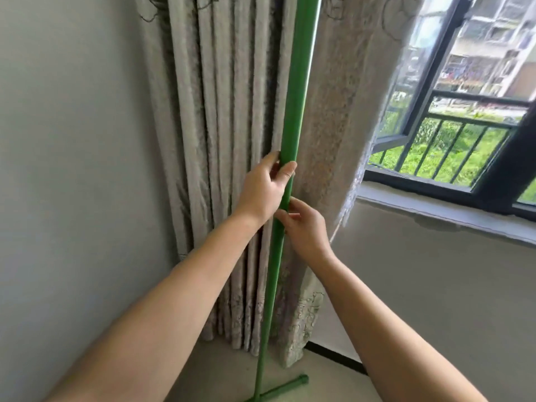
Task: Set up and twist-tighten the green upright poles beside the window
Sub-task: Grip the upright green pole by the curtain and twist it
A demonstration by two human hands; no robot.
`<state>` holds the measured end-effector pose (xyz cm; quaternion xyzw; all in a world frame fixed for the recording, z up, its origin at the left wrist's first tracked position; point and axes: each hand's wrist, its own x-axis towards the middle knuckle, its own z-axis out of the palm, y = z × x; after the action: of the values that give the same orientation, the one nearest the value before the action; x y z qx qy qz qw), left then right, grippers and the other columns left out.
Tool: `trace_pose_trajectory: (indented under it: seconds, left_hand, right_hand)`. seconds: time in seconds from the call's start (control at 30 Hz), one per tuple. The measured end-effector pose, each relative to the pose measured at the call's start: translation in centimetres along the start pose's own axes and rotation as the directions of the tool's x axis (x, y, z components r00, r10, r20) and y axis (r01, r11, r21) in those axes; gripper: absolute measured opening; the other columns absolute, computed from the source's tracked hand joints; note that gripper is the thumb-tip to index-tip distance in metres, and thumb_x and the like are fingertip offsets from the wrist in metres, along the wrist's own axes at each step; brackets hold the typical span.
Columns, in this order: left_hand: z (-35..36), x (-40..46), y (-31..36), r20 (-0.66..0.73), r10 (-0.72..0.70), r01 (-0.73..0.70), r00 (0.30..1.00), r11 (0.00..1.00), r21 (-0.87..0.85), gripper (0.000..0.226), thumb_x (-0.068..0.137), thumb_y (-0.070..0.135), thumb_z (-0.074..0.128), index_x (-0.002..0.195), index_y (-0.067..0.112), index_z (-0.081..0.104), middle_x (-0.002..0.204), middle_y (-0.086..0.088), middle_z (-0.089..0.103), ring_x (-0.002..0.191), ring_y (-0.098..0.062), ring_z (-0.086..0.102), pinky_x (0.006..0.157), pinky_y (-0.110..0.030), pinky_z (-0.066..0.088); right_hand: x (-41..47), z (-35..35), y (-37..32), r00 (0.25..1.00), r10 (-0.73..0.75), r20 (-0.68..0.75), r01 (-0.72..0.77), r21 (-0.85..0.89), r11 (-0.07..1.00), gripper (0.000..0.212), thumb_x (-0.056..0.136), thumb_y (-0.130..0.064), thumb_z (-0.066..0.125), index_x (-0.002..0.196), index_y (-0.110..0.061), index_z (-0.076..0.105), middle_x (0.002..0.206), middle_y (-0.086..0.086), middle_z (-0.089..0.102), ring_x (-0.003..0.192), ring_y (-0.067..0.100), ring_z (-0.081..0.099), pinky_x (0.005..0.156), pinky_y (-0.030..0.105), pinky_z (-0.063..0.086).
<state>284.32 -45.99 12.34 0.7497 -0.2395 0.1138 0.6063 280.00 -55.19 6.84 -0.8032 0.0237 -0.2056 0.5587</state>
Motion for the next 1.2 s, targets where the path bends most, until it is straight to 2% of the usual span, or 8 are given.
trace_pose_trajectory:
  seconds: [0.17, 0.37, 0.57, 0.7, 0.77, 0.83, 1.03, 1.2]
  left_hand:
    - [-7.8, 2.7, -3.3, -0.002, 0.061, -0.06, 0.998, 0.995, 0.081, 0.026, 0.09, 0.028, 0.051, 0.105, 0.007, 0.058, 0.087, -0.002, 0.063, 0.081, -0.018, 0.06, 0.063, -0.007, 0.042]
    - [-16.0, 5.1, -7.0, -0.019, 0.04, -0.038, 0.999, 0.995, 0.096, 0.028, 0.091, 0.028, 0.049, 0.111, 0.009, 0.056, 0.097, -0.007, 0.065, 0.092, -0.022, 0.062, 0.081, -0.029, 0.048]
    - [-21.2, 5.7, -8.6, -0.088, 0.039, -0.026, 0.995, 0.989, 0.145, 0.028, 0.092, 0.026, 0.048, 0.114, 0.01, 0.056, 0.094, 0.0, 0.062, 0.085, -0.012, 0.057, 0.069, -0.01, 0.042]
    - [-23.6, 5.2, -9.0, -0.113, 0.023, -0.009, 0.993, 0.992, 0.125, 0.026, 0.092, 0.026, 0.048, 0.112, 0.012, 0.056, 0.095, 0.002, 0.061, 0.087, -0.013, 0.058, 0.074, -0.018, 0.046]
    - [-24.8, 4.9, -9.4, -0.126, 0.013, 0.003, 0.992, 0.991, 0.132, 0.027, 0.092, 0.026, 0.047, 0.114, 0.013, 0.056, 0.097, 0.001, 0.061, 0.089, -0.013, 0.058, 0.071, -0.014, 0.045]
    - [-26.0, 4.7, -9.7, -0.138, -0.001, 0.019, 0.99, 0.992, 0.125, 0.026, 0.092, 0.027, 0.047, 0.113, 0.014, 0.056, 0.099, -0.001, 0.064, 0.092, -0.016, 0.061, 0.077, -0.021, 0.048]
    - [-27.9, 4.4, -10.0, -0.145, -0.023, 0.036, 0.989, 0.995, 0.089, 0.024, 0.092, 0.026, 0.046, 0.111, 0.014, 0.055, 0.1, -0.006, 0.065, 0.093, -0.019, 0.062, 0.085, -0.033, 0.051]
    - [-27.5, 4.2, -9.8, -0.089, -0.032, 0.04, 0.995, 0.996, 0.083, 0.025, 0.092, 0.027, 0.046, 0.112, 0.015, 0.053, 0.103, -0.008, 0.065, 0.095, -0.019, 0.062, 0.088, -0.038, 0.052]
  right_hand:
    - [2.8, 8.1, -1.4, 1.0, 0.012, -0.011, -0.013, -0.056, 0.998, 0.023, 0.083, -0.02, 0.063, 0.105, -0.013, 0.065, 0.079, -0.005, 0.066, 0.06, -0.004, 0.058, 0.057, 0.007, 0.044]
    - [5.5, 17.0, -3.3, 0.998, 0.052, 0.038, -0.049, -0.076, 0.996, 0.024, 0.086, -0.027, 0.058, 0.107, -0.016, 0.063, 0.092, 0.003, 0.07, 0.079, 0.014, 0.064, 0.063, 0.02, 0.044]
    - [6.9, 22.7, -4.4, 0.993, 0.044, 0.107, -0.039, -0.049, 0.998, 0.024, 0.086, -0.026, 0.058, 0.108, -0.016, 0.063, 0.1, 0.007, 0.07, 0.086, 0.018, 0.065, 0.073, 0.023, 0.052]
    - [6.8, 25.2, -5.1, 0.989, 0.021, 0.147, -0.014, -0.048, 0.999, 0.023, 0.085, -0.028, 0.059, 0.105, -0.019, 0.064, 0.099, 0.007, 0.07, 0.086, 0.018, 0.066, 0.079, 0.037, 0.055]
    - [6.6, 26.3, -5.7, 0.986, 0.014, 0.167, -0.008, -0.038, 0.999, 0.023, 0.086, -0.026, 0.059, 0.105, -0.016, 0.064, 0.095, 0.006, 0.07, 0.082, 0.015, 0.064, 0.076, 0.033, 0.053]
    - [6.4, 27.4, -6.2, 0.983, 0.017, 0.182, -0.013, -0.023, 1.0, 0.025, 0.086, -0.026, 0.059, 0.108, -0.015, 0.064, 0.097, 0.007, 0.069, 0.085, 0.018, 0.064, 0.076, 0.032, 0.052]
    - [6.1, 29.4, -6.8, 0.982, 0.023, 0.189, -0.022, -0.008, 1.0, 0.023, 0.085, -0.031, 0.058, 0.106, -0.022, 0.063, 0.099, 0.008, 0.07, 0.091, 0.021, 0.065, 0.083, 0.041, 0.054]
    - [5.5, 28.7, -6.8, 0.983, 0.036, 0.179, -0.04, 0.02, 0.999, 0.027, 0.086, -0.028, 0.057, 0.112, -0.018, 0.06, 0.103, 0.005, 0.068, 0.093, 0.018, 0.063, 0.08, 0.029, 0.051]
